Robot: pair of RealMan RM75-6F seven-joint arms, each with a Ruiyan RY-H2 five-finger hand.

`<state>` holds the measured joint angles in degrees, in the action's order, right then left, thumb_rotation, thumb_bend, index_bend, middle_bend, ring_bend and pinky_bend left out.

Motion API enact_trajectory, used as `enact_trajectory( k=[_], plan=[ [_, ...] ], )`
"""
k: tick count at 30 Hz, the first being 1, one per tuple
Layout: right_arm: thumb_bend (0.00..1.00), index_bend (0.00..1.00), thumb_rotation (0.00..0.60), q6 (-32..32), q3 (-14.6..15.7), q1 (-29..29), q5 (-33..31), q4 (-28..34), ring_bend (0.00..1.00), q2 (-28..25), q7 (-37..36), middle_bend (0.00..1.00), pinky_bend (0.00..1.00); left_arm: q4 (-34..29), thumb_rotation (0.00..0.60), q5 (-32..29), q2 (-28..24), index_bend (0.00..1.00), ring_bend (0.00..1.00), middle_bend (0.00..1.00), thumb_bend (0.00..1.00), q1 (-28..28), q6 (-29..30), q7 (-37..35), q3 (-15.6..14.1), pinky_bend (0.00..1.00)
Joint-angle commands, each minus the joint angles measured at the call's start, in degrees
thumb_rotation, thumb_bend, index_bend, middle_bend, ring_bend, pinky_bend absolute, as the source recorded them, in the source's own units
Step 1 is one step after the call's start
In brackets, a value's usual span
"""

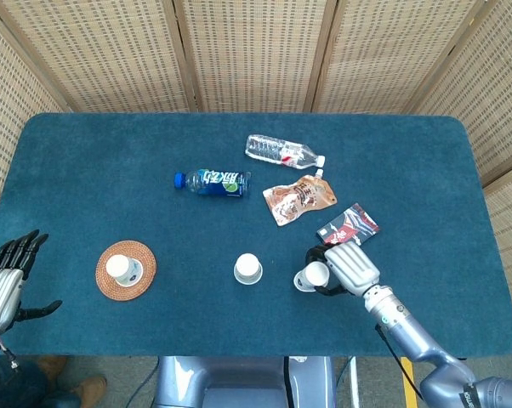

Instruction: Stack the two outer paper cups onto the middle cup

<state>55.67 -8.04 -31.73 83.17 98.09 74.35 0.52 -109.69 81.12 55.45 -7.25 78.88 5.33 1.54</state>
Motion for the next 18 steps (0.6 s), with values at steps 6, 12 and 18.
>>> enact_trajectory(
  k=[6,12,18],
  plan=[
    [0.42,0.5,0.6,-3.4,-7.3,-7.4,-6.4,8.3,0.48,-1.7,7.2,0.57,0.56,0.2,0.6,-1.4,-0.2,0.0,0.0,0.0,0.0,-0.5,-0.8,-0.5,0.5,0.0],
    [0.42,0.5,0.6,-6.1,-8.6,-12.4,-13.9,8.0,0.48,1.5,15.4,0.56,0.56,0.5,0.6,-2.6,-0.3,0.0,0.0,0.0,0.0,-0.9,-1.5,-0.6,1.0,0.0],
    [0.42,0.5,0.6,-6.2,-7.3,-15.3,-19.5,8.1,0.48,4.6,21.5,0.56,0.56,0.5,0.6,-3.1,-0.2,0.0,0.0,0.0,0.0,-1.2,-2.0,-0.3,1.0,0.0]
  ],
)
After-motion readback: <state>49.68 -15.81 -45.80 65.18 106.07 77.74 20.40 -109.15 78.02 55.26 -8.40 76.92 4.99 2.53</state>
